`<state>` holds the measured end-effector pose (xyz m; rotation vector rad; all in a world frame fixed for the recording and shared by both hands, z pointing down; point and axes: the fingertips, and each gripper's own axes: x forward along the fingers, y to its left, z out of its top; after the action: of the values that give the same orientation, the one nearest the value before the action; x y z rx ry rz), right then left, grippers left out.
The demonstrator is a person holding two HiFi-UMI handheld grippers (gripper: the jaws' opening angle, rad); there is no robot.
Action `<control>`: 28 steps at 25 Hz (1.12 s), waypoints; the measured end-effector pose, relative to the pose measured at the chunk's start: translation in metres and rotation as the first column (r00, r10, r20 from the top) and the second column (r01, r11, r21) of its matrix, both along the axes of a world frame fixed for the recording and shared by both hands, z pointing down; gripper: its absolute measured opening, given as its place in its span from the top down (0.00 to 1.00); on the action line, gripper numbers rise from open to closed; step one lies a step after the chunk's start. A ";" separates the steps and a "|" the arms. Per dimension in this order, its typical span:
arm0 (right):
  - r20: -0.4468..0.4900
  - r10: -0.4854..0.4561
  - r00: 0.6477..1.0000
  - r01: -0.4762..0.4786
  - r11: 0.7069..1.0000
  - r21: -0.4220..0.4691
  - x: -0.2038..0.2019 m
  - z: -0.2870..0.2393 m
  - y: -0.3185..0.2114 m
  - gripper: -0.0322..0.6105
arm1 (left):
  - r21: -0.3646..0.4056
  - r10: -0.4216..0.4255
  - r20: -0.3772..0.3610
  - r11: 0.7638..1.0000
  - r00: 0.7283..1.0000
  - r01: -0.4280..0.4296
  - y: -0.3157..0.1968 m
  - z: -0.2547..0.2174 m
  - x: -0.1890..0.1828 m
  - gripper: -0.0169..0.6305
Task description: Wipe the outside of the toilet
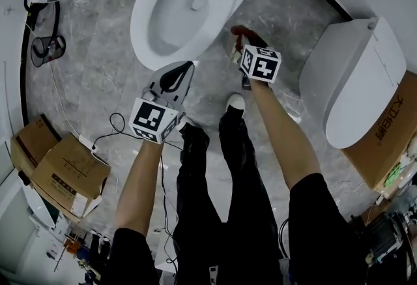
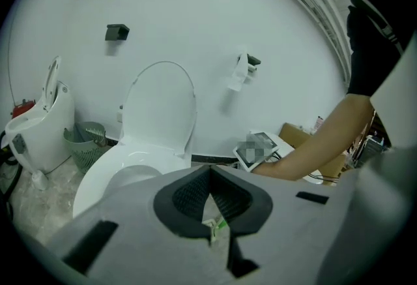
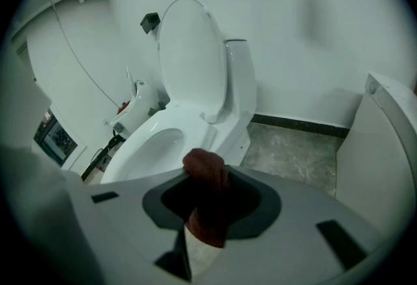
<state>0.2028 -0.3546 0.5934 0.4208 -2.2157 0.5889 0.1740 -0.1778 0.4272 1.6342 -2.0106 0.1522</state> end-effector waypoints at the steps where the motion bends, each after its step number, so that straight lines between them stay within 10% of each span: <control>1: -0.003 0.013 1.000 -0.013 1.000 0.002 -0.009 0.008 -0.007 0.79 | -0.002 0.000 -0.006 1.000 1.000 0.000 -0.002 0.009 0.000 0.96; 11: -0.073 0.313 0.947 -0.316 0.949 -0.022 -0.053 0.074 -0.089 0.79 | 0.002 -0.021 -0.075 1.000 0.997 0.021 -0.007 0.073 0.017 0.96; 28: -0.014 -0.037 0.999 0.034 0.989 -0.145 -0.073 0.114 -0.022 0.80 | -0.009 -0.086 -0.115 0.996 0.990 0.086 0.035 0.095 0.011 0.96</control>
<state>0.1301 -0.3765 0.7072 0.3088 -2.1439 0.7197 0.1848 -0.1424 0.5220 1.5153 -1.9870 0.0295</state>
